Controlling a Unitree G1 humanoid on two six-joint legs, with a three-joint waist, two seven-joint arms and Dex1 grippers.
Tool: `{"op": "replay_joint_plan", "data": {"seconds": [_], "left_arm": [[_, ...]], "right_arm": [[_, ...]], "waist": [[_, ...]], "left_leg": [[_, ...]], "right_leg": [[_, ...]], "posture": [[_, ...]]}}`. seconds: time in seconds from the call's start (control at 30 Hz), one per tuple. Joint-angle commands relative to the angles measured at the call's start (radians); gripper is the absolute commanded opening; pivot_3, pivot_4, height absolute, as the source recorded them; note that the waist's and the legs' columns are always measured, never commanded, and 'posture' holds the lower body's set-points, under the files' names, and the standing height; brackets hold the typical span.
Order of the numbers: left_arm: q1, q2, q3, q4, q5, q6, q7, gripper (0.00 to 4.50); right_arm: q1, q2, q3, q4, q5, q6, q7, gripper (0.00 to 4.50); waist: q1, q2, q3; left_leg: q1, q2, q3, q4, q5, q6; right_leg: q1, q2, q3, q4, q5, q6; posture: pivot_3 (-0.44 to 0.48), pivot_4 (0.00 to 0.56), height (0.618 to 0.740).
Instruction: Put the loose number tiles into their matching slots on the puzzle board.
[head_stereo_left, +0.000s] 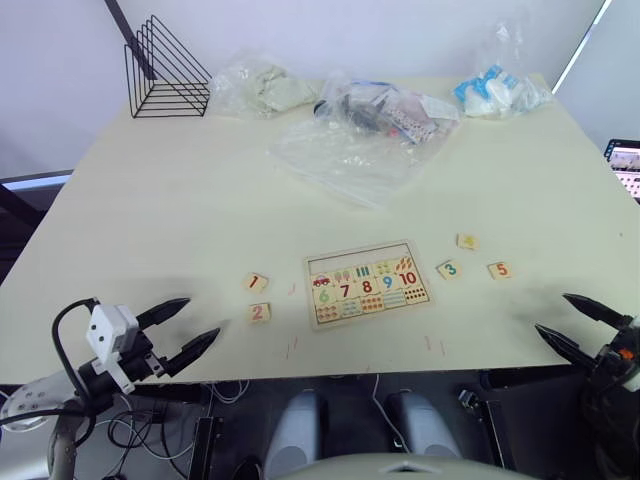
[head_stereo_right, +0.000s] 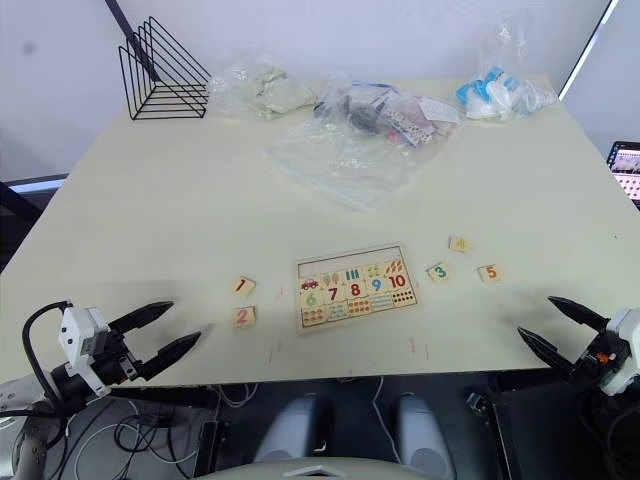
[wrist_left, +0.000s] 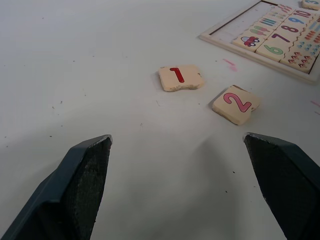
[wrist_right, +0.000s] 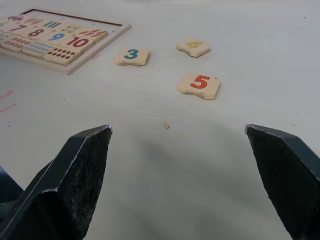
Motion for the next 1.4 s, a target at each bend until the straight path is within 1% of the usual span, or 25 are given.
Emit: {"op": "replay_joint_plan", "data": {"seconds": [0.03, 0.27, 0.53, 0.7, 0.77, 0.9, 1.1, 1.3, 1.4], "left_arm": [[-0.003, 0.012, 0.002, 0.004, -0.008, -0.017, -0.022, 4.5], [-0.039, 0.028, 0.0, 0.05, 0.002, -0.031, -0.05, 4.5], [-0.074, 0.054, -0.001, 0.093, 0.013, -0.044, -0.079, 4.5], [-0.155, 0.066, -0.004, 0.129, -0.014, -0.017, -0.094, 4.5], [-0.187, 0.072, -0.017, 0.14, -0.005, -0.006, -0.094, 4.5], [-0.224, 0.072, -0.041, 0.115, -0.012, 0.033, -0.078, 4.5], [-0.256, 0.056, -0.087, -0.002, -0.004, 0.143, 0.036, 4.5], [-0.245, 0.018, -0.129, -0.195, 0.008, 0.322, 0.244, 4.5], [-0.236, 0.004, -0.153, -0.285, 0.037, 0.392, 0.341, 4.5]], "right_arm": [[-0.007, -0.011, -0.04, 0.01, 0.021, -0.036, 0.018, 4.48], [-0.009, -0.002, -0.032, 0.028, 0.026, -0.069, 0.043, 4.48], [-0.005, 0.015, -0.022, 0.002, 0.033, -0.073, 0.044, 4.48], [0.004, 0.017, -0.025, -0.018, 0.048, -0.068, 0.055, 4.48], [0.011, 0.02, -0.023, -0.036, 0.058, -0.063, 0.059, 4.48], [0.029, 0.027, -0.016, -0.075, 0.077, -0.057, 0.066, 4.48], [0.044, 0.03, 0.005, -0.144, 0.106, -0.037, 0.096, 4.48], [0.03, 0.023, 0.022, -0.176, 0.125, -0.019, 0.128, 4.48], [0.02, 0.02, 0.026, -0.183, 0.137, -0.013, 0.151, 4.48]], "waist": [[0.0, 0.0, 0.0], [0.0, 0.0, 0.0], [0.0, 0.0, 0.0], [0.002, 0.0, 0.0], [0.001, 0.0, 0.0], [0.0, 0.0, 0.0], [0.0, 0.0, 0.0], [0.0, 0.0, 0.0], [0.0, 0.0, 0.0]], "left_leg": [[0.0, 0.0, 0.0, 0.0, 0.0, 0.0], [0.0, 0.0, 0.0, 0.0, 0.0, 0.0], [0.0, 0.0, 0.0, 0.0, 0.0, 0.0], [0.0, 0.0, 0.0, 0.0, 0.0, 0.0], [0.0, 0.0, 0.0, 0.0, 0.0, 0.0], [0.0, 0.0, 0.0, 0.0, 0.0, 0.0], [0.0, 0.0, -0.001, 0.0, 0.0, 0.0], [0.0, 0.0, -0.001, 0.0, 0.0, 0.0], [0.0, 0.0, -0.002, 0.0, 0.0, 0.0]], "right_leg": [[0.0, 0.0, 0.0, 0.0, 0.0, 0.0], [0.0, 0.0, 0.0, 0.0, 0.0, 0.0], [0.0, 0.0, 0.0, 0.0, 0.0, 0.0], [0.0, 0.0, -0.001, 0.0, 0.0, 0.0], [0.0, 0.0, -0.001, 0.0, 0.0, 0.0], [0.0, 0.001, 0.0, 0.0, 0.0, 0.0], [0.0, 0.001, 0.0, 0.001, 0.0, 0.0], [0.0, 0.0, 0.0, 0.001, 0.0, 0.0], [0.0, 0.0, 0.0, 0.001, 0.0, 0.0]], "posture": [[0.0, 0.15, 0.74], [0.0, 0.15, 0.74], [0.0, 0.15, 0.74], [0.0, 0.15, 0.74], [0.0, 0.15, 0.74], [0.0, 0.15, 0.74], [0.0, 0.15, 0.74], [0.0, 0.15, 0.74], [0.0, 0.15, 0.74]]}}
